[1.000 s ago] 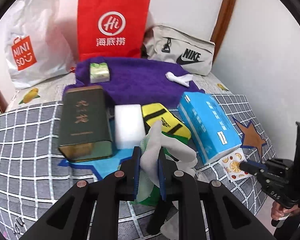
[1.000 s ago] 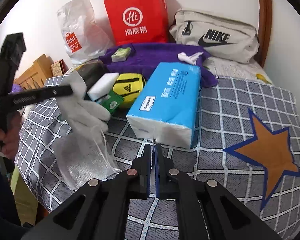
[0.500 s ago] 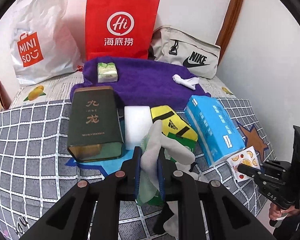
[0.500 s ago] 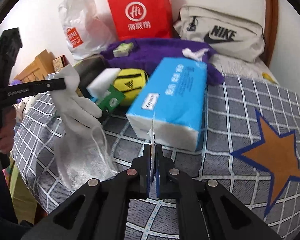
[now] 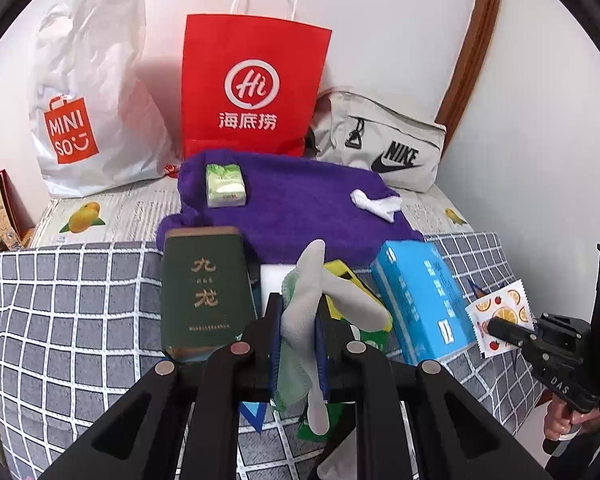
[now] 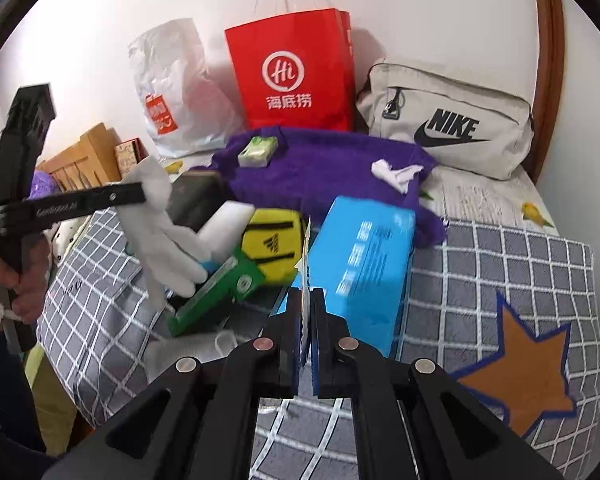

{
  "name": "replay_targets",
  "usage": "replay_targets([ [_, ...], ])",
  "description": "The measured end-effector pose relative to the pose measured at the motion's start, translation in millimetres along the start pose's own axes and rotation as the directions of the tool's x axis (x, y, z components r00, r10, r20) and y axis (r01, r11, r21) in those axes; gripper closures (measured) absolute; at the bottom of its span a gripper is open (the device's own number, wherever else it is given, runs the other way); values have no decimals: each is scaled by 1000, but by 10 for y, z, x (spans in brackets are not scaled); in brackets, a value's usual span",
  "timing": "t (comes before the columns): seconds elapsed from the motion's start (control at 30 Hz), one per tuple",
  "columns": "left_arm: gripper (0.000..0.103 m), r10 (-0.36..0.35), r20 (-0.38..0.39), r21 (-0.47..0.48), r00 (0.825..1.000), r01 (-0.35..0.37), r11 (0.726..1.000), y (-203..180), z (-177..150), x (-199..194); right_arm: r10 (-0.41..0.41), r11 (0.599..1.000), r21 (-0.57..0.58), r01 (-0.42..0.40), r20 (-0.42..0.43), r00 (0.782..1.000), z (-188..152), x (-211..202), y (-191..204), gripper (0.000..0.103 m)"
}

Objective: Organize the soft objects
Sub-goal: 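Carry the white glove and the printed packet over the purple towel with both grippers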

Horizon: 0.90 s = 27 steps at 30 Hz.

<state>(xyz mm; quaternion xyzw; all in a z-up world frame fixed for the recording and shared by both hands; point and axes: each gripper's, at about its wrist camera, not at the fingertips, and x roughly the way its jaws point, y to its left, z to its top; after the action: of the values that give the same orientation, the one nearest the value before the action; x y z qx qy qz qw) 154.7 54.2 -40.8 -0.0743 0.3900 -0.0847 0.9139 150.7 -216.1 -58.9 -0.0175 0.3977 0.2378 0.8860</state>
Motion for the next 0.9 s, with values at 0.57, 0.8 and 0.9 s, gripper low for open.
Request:
replay_targets([
  [0.57,89,4,30,-46,1000,-2,999,137,529,140,-1,1000,12,0,24,1000,746,320,-256,99],
  [0.8,89,-14,30,-64,999,16,998,182,776,331,-13,1000,13,13,12,1000,1002,514,-370,99],
  [0.9,89,-14,31,-71,999,16,997,202,900,442,-23,1000,16,23,8,1000,1105,605,-425,99],
])
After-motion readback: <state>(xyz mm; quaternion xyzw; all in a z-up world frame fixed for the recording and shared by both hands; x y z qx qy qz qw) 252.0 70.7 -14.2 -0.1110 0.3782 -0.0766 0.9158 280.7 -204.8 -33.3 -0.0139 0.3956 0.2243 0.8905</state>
